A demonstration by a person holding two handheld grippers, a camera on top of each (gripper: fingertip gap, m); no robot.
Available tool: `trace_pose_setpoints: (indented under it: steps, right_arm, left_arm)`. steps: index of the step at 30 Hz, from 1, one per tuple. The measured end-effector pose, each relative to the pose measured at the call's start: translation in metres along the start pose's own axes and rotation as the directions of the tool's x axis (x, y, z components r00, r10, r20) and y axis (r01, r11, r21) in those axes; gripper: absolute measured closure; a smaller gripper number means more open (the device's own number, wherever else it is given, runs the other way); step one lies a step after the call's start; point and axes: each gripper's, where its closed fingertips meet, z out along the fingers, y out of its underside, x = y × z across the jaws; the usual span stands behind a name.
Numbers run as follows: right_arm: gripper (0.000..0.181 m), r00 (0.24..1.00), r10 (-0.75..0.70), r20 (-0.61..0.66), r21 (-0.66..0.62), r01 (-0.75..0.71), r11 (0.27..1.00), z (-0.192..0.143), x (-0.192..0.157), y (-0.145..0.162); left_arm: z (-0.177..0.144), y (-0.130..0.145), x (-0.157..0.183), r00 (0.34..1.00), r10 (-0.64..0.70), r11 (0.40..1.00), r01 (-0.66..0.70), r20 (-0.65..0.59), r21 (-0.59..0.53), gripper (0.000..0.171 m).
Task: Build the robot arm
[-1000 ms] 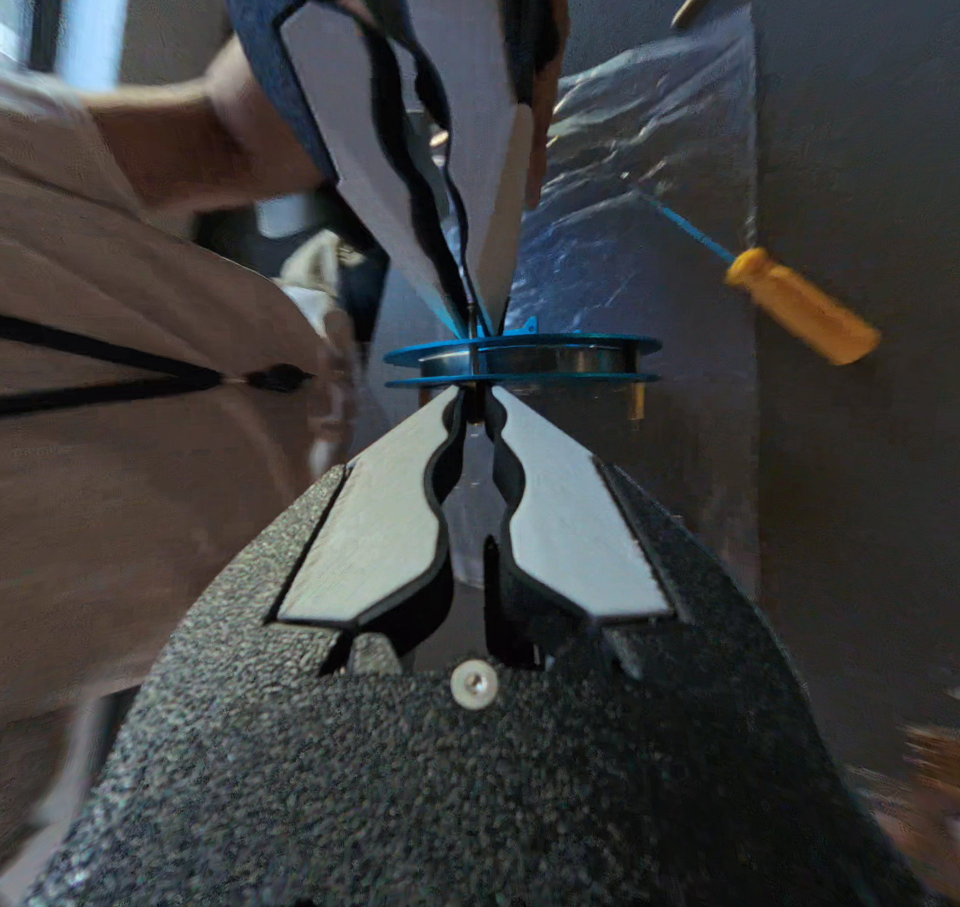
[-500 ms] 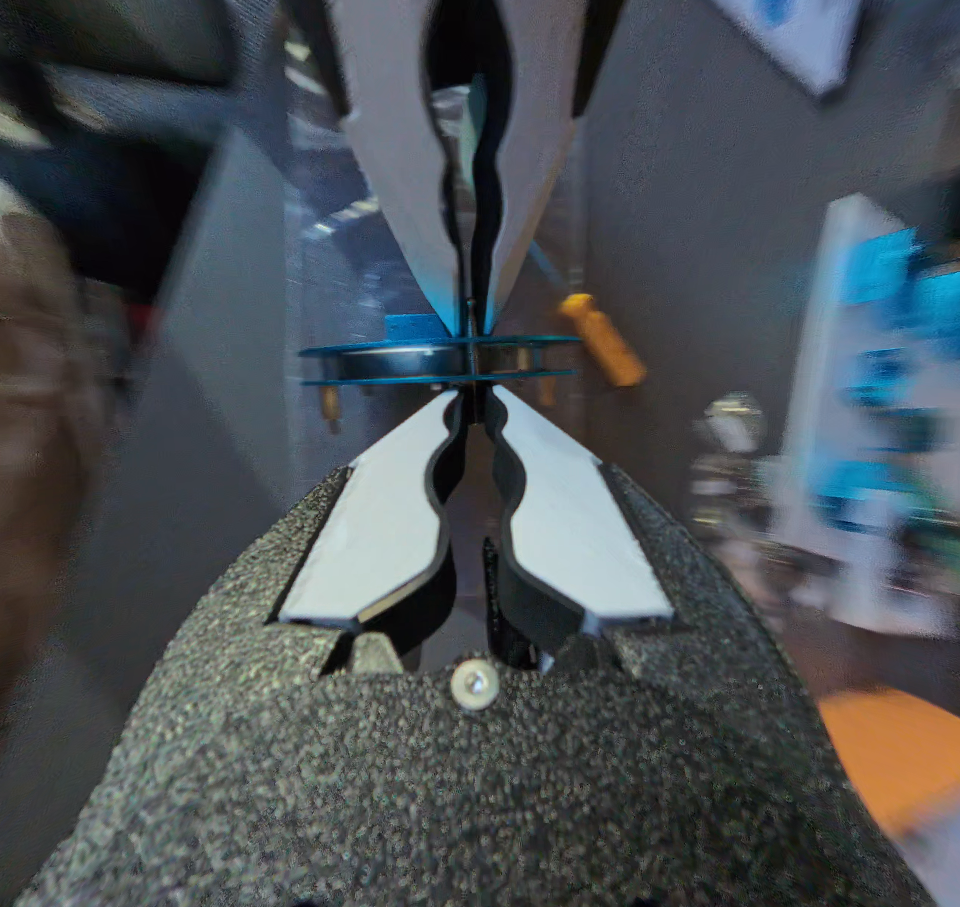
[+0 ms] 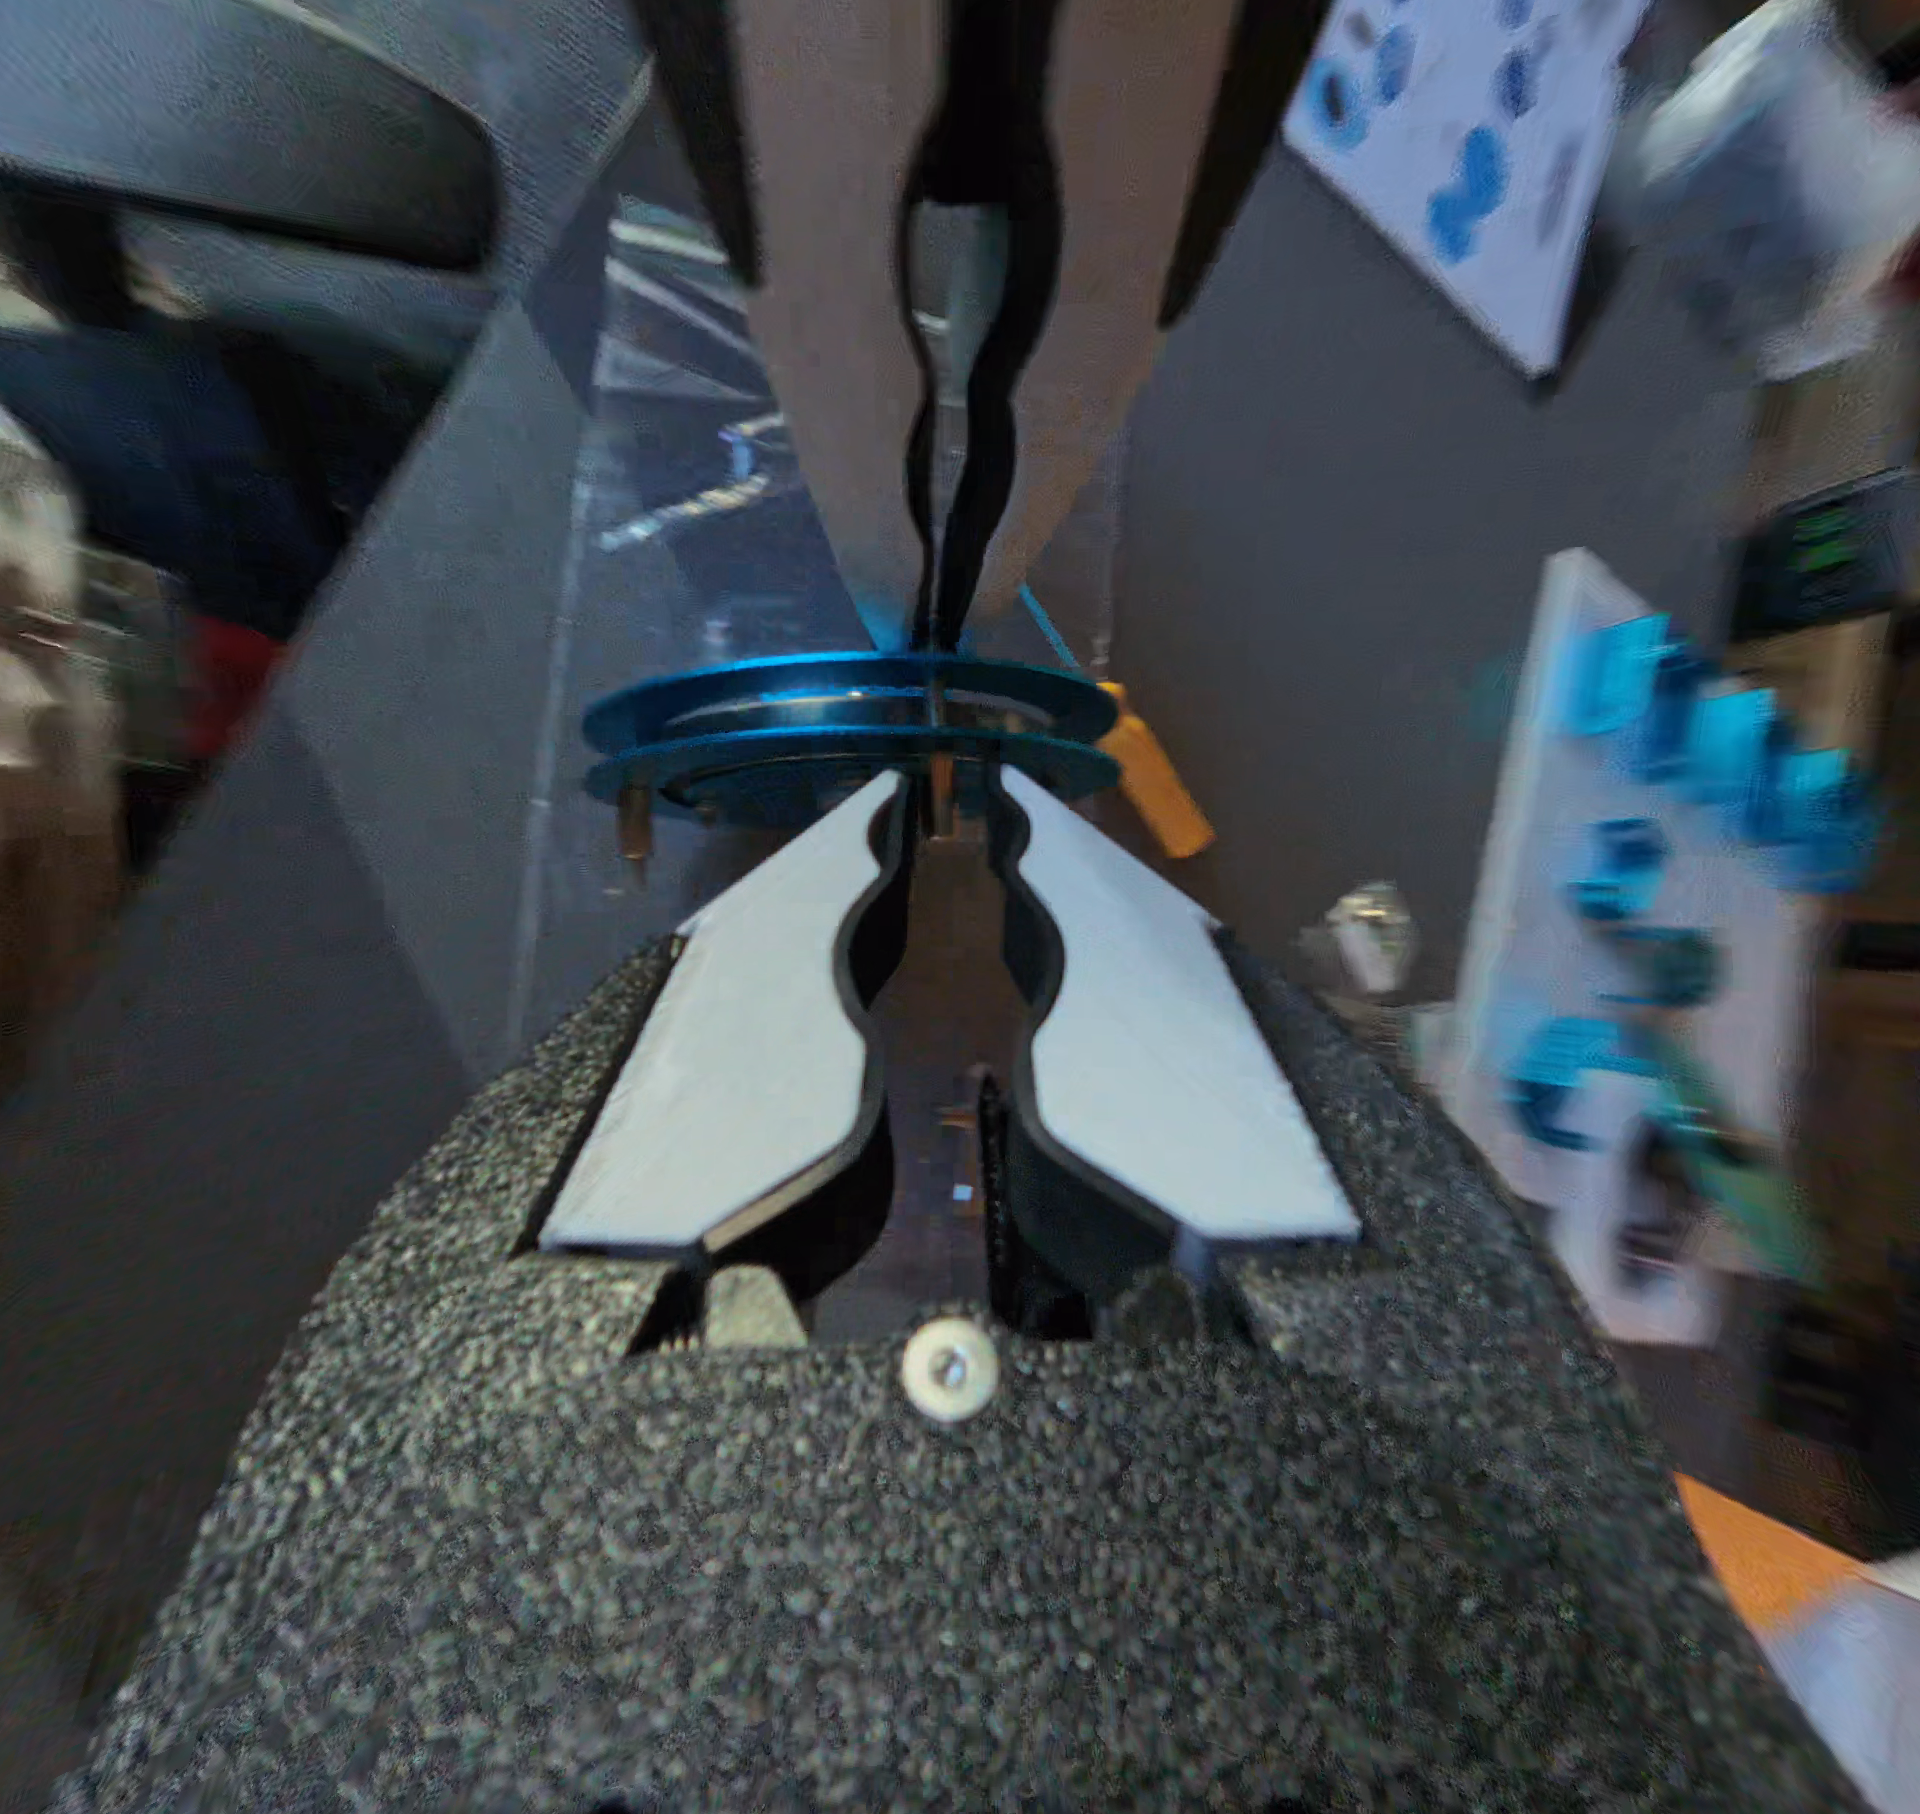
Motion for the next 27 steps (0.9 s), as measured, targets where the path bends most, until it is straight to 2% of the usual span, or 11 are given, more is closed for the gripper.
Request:
trace_pose_setpoints:
  steps: [4,6,9,11,13,16,17,18,20,23,27]
  right_arm:
    - [0.176,0.851,-0.412,-0.326,-0.142,0.387,0.911,0.003,0.009,0.002]
    - [0.177,0.785,-0.497,-0.371,-0.217,0.447,0.868,0.002,0.015,0.004]
    - [0.177,0.977,-0.149,-0.151,-0.094,0.136,0.986,0.002,0.015,0.009]
    - [0.177,0.961,0.229,0.154,-0.036,-0.226,0.973,0.0,0.01,0.01]
    - [0.177,0.752,0.496,0.434,-0.114,-0.5,0.858,-0.004,0.003,0.009]
    - [0.177,0.247,0.693,0.677,-0.347,-0.724,0.596,-0.012,-0.007,0.004]
    - [0.177,0.122,0.702,0.702,-0.396,-0.753,0.526,-0.013,-0.007,0.002]
    - [0.177,0.117,0.686,0.718,-0.385,-0.755,0.532,-0.012,-0.007,0.002]
    - [0.176,0.428,0.605,0.672,-0.188,-0.691,0.698,-0.008,-0.001,0.004]
    - [0.173,0.899,0.286,0.333,0.042,-0.317,0.947,-0.005,0.006,0.005]
    - [0.175,0.991,-0.124,-0.043,-0.024,0.123,0.992,0.002,0.009,0.006]
  left_arm:
    - [0.001,-0.002,0.001,0.901,-0.356,0.934,0.339,-0.247,-0.11,0.168]
    - [0.003,-0.004,0.002,0.877,-0.381,0.924,0.362,-0.293,-0.12,0.169]
    - [0.007,-0.002,-0.012,0.999,0.023,0.995,-0.028,-0.045,-0.1,0.169]
    - [0.007,-0.003,-0.02,0.86,0.469,0.879,-0.432,0.2,-0.203,0.169]
    - [0.007,-0.006,-0.023,0.617,0.706,0.709,-0.616,0.348,-0.344,0.169]
    - [0.007,-0.008,-0.024,0.305,0.847,0.502,-0.728,0.435,-0.467,0.169]
    - [0.006,-0.007,-0.026,0.294,0.844,0.504,-0.721,0.449,-0.476,0.169]
    - [0.006,-0.008,-0.027,0.348,0.817,0.552,-0.705,0.461,-0.446,0.169]
    - [0.007,-0.005,-0.027,0.568,0.693,0.715,-0.618,0.443,-0.326,0.169]
    - [0.007,-0.003,-0.015,0.922,0.314,0.948,-0.293,0.227,-0.121,0.168]
    - [0.005,-0.004,-0.005,0.986,-0.138,0.988,0.131,-0.092,-0.078,0.168]
